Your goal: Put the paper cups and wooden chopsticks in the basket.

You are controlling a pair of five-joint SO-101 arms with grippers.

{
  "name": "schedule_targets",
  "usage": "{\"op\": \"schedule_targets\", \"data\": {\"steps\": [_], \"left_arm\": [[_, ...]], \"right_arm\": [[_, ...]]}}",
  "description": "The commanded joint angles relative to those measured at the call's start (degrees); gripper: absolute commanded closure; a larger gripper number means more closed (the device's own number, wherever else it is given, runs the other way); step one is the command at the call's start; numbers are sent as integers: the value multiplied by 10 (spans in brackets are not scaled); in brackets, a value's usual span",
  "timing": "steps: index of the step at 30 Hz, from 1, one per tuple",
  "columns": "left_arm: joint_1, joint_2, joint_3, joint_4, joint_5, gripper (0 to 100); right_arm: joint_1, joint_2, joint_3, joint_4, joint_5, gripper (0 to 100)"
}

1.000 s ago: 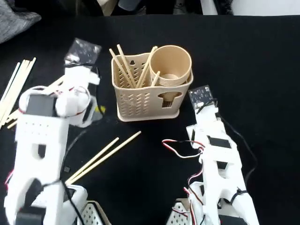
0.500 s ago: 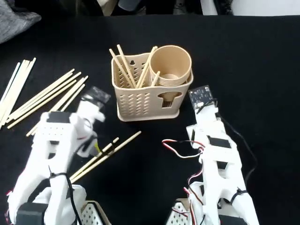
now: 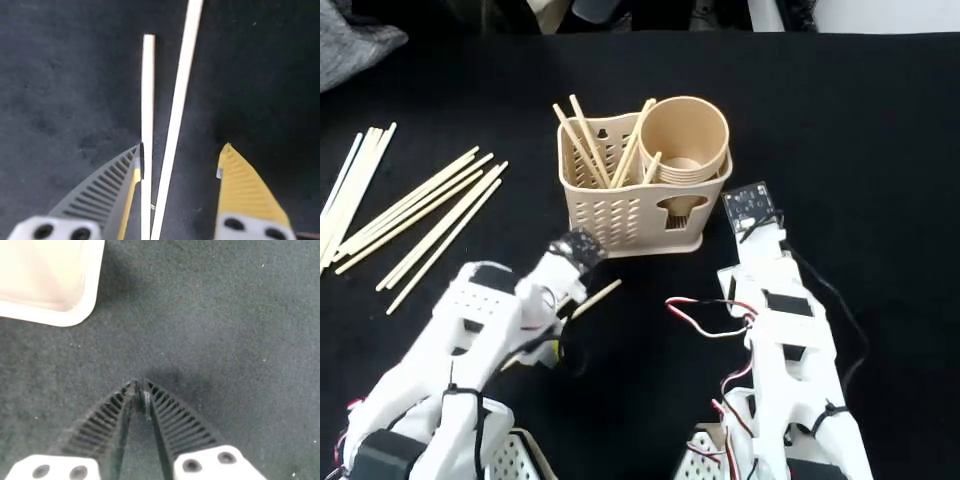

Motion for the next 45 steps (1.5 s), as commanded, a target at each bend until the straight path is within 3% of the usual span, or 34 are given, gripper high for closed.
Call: {"op": "schedule_targets", "data": {"steps": [1, 14, 21, 30, 35, 38, 42, 45], "left_arm": [[7, -11, 4, -20, -6, 793], [7, -12, 36, -41, -6, 975], [2, -18, 22, -30, -6, 972], [1, -18, -88, 80, -4, 972], [1, -11, -87, 77, -3, 970], [-29, -11, -73, 40, -1, 966], [-101, -11, -13, -62, 5, 832], [-97, -18, 29, -91, 11, 793]], "right_arm": [[7, -13, -4, -8, 4, 986], [7, -13, -4, -8, 4, 986], [7, -14, -4, -8, 4, 986], [7, -14, -4, -7, 4, 986], [7, -14, -4, -7, 4, 986], [7, -14, -4, -6, 4, 986], [7, -15, -4, -6, 4, 986], [7, -15, -4, -6, 4, 986]]}}
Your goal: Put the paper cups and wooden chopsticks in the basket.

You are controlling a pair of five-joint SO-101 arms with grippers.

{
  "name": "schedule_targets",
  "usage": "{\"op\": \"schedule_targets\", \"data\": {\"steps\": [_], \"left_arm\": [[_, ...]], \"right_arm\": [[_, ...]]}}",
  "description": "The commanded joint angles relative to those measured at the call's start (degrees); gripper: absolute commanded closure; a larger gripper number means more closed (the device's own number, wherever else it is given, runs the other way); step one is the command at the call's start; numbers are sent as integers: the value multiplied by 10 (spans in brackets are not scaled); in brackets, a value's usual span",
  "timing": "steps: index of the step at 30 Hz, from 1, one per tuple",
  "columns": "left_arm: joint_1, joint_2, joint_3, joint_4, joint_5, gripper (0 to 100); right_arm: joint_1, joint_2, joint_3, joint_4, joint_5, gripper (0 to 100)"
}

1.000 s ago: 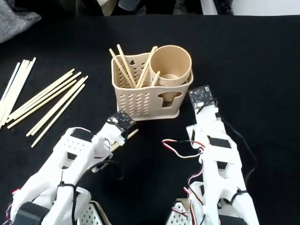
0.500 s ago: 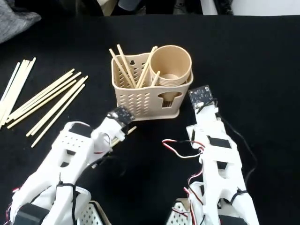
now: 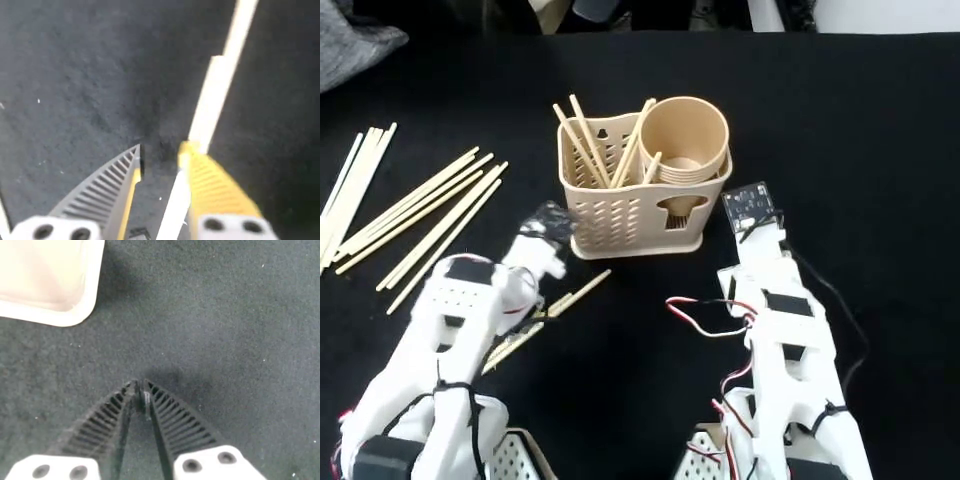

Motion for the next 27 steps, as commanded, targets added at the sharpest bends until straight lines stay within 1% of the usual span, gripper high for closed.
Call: {"op": "schedule_targets", "data": {"steps": [1, 6, 9, 13, 17, 19, 22, 27], "left_arm": [[-11, -9, 35, -36, 11, 795], [20, 22, 11, 0, 11, 795], [22, 52, -1, 1, 11, 795], [22, 68, -19, 2, 11, 841], [27, 74, -21, 2, 11, 849], [28, 74, -19, 11, 10, 877], [29, 74, -17, 17, 10, 970], [24, 67, -24, 18, 11, 972]], "right_arm": [[7, -15, -4, -6, 4, 986], [7, -15, -4, -6, 4, 986], [7, -15, -4, -6, 4, 986], [7, -15, -4, -6, 4, 986], [7, -15, -4, -6, 4, 986], [7, -15, -4, -6, 4, 986], [7, -15, -4, -6, 4, 986], [7, -14, -4, -8, 4, 986]]}}
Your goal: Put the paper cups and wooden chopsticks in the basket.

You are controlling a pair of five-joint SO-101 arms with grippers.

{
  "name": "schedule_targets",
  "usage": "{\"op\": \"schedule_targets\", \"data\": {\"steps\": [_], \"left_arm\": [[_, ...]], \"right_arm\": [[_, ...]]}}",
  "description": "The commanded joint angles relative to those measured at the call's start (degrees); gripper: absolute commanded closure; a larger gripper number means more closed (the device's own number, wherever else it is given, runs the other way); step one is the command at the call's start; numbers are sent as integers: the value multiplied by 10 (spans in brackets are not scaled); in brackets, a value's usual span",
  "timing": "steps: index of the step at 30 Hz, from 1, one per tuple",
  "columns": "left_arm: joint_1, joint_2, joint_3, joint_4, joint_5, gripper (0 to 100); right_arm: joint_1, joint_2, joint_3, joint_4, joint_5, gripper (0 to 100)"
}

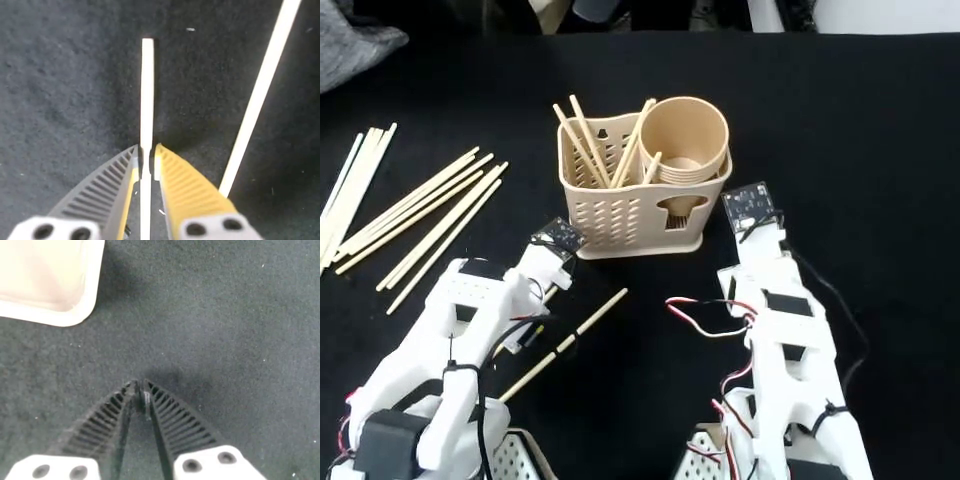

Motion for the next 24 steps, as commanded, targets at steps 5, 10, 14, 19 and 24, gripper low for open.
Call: {"op": "schedule_targets", "data": {"steps": [5, 10, 14, 19, 24], "left_arm": [[-3, -50, -73, 79, 4, 971], [-3, -201, -119, 162, 4, 971], [-14, -369, -140, 164, 8, 971], [-33, -585, -138, 42, 9, 971], [5, -714, -61, -231, 9, 971]], "right_arm": [[7, -14, -4, -8, 4, 986], [7, -14, -4, -7, 4, 986], [7, -14, -4, -7, 4, 986], [7, -14, -4, -7, 4, 986], [7, -14, -4, -7, 4, 986]]}}
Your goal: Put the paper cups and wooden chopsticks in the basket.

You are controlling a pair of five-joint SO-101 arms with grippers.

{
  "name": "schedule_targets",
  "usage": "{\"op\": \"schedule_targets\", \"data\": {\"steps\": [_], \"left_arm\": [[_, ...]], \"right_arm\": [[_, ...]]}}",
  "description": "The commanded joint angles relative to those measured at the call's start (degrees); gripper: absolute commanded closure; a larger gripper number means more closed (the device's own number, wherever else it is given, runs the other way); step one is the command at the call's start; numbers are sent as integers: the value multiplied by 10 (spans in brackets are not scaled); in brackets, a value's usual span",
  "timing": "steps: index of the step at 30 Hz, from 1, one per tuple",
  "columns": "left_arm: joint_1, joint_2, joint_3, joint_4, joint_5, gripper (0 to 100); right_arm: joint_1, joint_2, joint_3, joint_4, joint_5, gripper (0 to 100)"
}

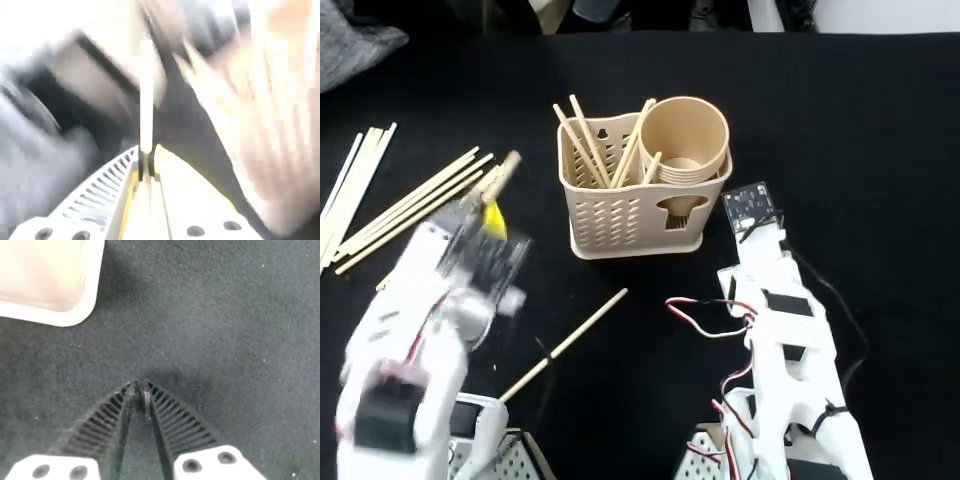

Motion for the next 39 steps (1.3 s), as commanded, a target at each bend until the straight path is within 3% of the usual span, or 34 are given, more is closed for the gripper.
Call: {"op": "schedule_targets", "data": {"steps": [1, 4, 6, 11, 17, 26, 29, 32, 39], "left_arm": [[39, -89, 58, -276, 9, 970], [74, -62, 86, -410, 10, 970], [94, -19, 76, -453, 30, 970], [125, 155, -25, -504, 186, 970], [123, 352, -171, -512, 312, 970], [123, 452, -145, -509, 353, 966], [125, 446, -122, -447, 353, 895], [122, 435, -145, -313, 354, 780], [102, 439, -331, -4, 352, 763]], "right_arm": [[7, -15, -4, -7, 4, 986], [7, -15, -4, -7, 4, 986], [7, -15, -4, -8, 4, 986], [7, -14, -4, -9, 4, 986], [7, -14, -4, -9, 4, 986], [7, -14, -4, -9, 4, 986], [7, -15, -4, -9, 4, 986], [7, -15, -4, -9, 4, 986], [7, -15, -4, -9, 4, 986]]}}
